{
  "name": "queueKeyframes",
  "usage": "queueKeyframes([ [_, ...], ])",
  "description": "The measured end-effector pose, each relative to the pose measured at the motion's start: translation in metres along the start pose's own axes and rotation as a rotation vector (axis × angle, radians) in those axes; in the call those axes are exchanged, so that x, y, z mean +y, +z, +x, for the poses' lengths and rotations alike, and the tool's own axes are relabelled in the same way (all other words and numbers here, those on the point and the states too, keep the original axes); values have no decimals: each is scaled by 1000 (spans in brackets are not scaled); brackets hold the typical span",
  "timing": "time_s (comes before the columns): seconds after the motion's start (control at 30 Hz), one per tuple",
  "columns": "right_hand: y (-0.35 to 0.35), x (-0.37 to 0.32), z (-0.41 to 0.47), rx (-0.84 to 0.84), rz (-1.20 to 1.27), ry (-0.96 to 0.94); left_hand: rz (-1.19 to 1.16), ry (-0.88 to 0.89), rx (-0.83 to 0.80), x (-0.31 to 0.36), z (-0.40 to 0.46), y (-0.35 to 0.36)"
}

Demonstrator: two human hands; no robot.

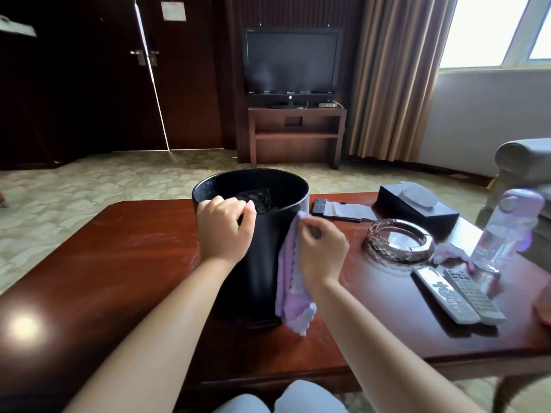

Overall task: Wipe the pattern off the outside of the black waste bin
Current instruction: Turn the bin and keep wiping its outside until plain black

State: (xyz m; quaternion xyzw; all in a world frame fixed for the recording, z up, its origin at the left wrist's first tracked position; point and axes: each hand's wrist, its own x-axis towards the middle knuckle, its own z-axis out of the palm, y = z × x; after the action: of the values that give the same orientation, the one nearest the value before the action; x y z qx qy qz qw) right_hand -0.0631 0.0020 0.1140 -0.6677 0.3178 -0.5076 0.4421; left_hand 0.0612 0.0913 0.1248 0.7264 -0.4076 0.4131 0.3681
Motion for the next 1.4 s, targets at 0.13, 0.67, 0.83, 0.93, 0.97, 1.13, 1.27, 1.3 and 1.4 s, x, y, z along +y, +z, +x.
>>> queueKeyframes([
  [0.13, 5, -18, 19, 32, 25, -35, -3, -9, 4, 0, -1, 0],
  [0.67, 18, 8, -17, 108, 85, -92, -22, -13, 7, 1, 0, 0],
  [0.83, 25, 83, -66, -13, -116, 202, -7, -8, 14, 1, 0, 0],
  [0.93, 18, 113, -69, -152, -293, 415, -10, -15, 2, 1, 0, 0],
  [0.97, 16, 115, -66, -169, -303, 438, -8, -12, 10, 2, 0, 0],
  [1.13, 19, 91, -58, 29, -64, 258, -8, -9, 34, 1, -1, 3],
  [1.27, 24, 101, -65, 32, -103, 342, -18, -9, 30, 1, -1, 2],
  [1.3, 24, 103, -66, 18, -132, 375, -20, -6, 34, 2, -1, 2],
  [1.4, 23, 85, -60, 53, -29, 245, -21, 4, 53, 1, -1, 3],
])
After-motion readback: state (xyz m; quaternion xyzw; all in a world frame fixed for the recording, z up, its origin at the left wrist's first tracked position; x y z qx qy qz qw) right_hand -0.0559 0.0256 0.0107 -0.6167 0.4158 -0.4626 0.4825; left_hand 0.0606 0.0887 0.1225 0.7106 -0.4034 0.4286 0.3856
